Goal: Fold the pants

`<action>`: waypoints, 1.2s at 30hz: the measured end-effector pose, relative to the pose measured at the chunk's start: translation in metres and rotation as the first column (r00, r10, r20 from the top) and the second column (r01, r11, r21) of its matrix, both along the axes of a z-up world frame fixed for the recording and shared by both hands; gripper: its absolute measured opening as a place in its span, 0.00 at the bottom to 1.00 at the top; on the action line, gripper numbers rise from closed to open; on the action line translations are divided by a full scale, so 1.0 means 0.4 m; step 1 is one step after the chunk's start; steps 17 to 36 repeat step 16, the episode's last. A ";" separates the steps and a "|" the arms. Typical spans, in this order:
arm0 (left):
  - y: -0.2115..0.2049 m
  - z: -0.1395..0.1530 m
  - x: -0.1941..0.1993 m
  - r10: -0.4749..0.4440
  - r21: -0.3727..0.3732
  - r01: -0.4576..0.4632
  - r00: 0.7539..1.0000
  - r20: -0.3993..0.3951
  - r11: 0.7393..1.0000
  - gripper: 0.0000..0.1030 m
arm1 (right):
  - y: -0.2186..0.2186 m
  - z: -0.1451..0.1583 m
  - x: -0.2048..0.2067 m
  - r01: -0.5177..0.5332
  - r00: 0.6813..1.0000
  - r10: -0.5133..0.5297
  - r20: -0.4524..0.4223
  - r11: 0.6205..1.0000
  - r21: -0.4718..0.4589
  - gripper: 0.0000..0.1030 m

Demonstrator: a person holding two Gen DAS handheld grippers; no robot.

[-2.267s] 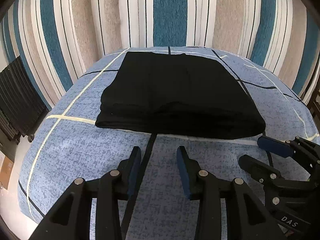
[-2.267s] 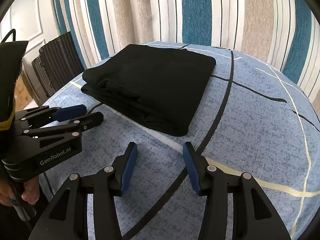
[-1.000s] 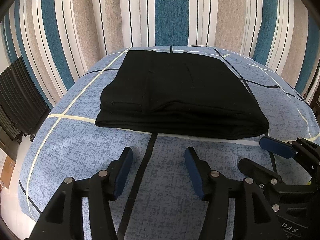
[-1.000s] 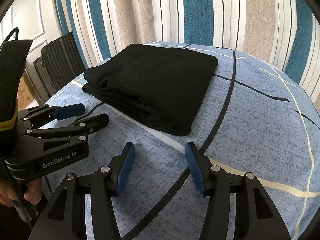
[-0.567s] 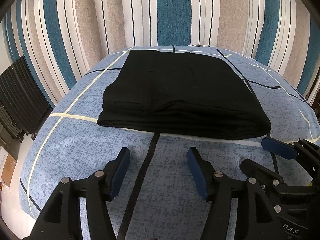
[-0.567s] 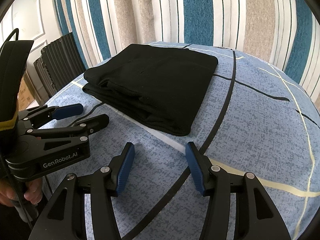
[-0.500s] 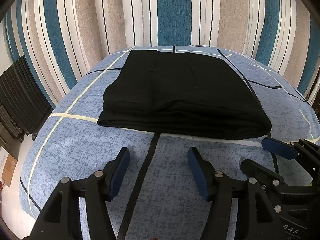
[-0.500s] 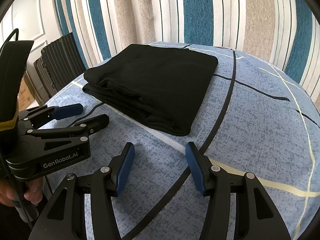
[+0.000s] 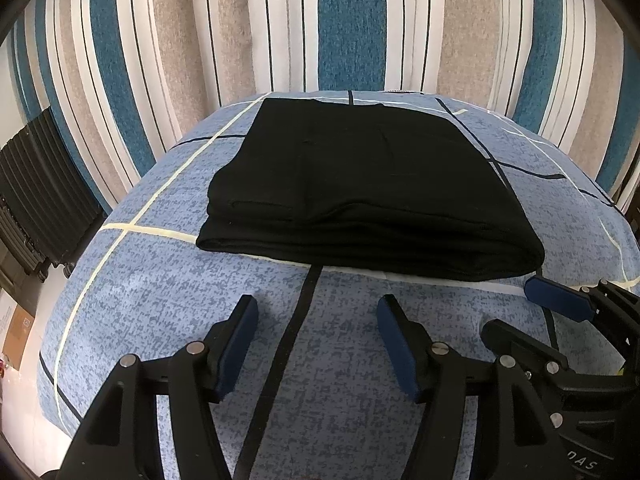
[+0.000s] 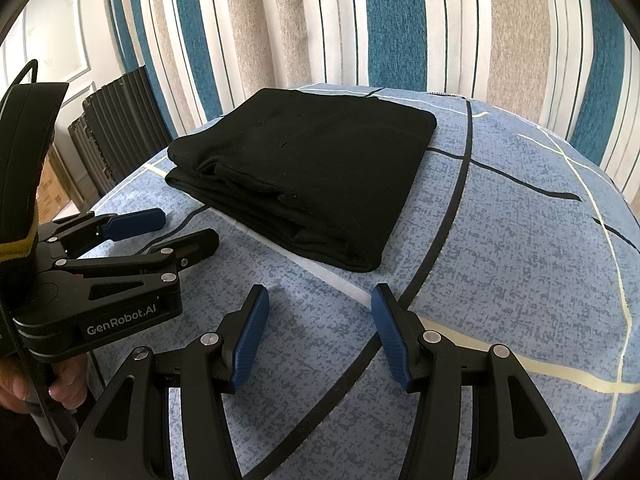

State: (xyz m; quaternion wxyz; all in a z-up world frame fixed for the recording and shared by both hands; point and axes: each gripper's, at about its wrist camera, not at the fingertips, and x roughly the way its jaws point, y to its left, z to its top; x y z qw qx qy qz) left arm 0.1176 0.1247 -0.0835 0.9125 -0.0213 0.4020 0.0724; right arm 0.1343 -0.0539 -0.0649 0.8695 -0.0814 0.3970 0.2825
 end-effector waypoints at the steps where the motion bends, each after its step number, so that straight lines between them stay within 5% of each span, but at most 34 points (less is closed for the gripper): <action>1: 0.000 0.000 0.000 0.001 0.000 -0.001 1.000 0.000 1.000 0.63 | 0.001 0.000 0.000 0.000 1.000 0.000 0.000 1.000 0.001 0.53; 36: 0.000 -0.002 -0.002 0.011 -0.015 -0.011 1.000 0.003 1.000 0.64 | 0.002 -0.001 0.000 0.004 1.000 -0.004 -0.003 1.000 0.008 0.53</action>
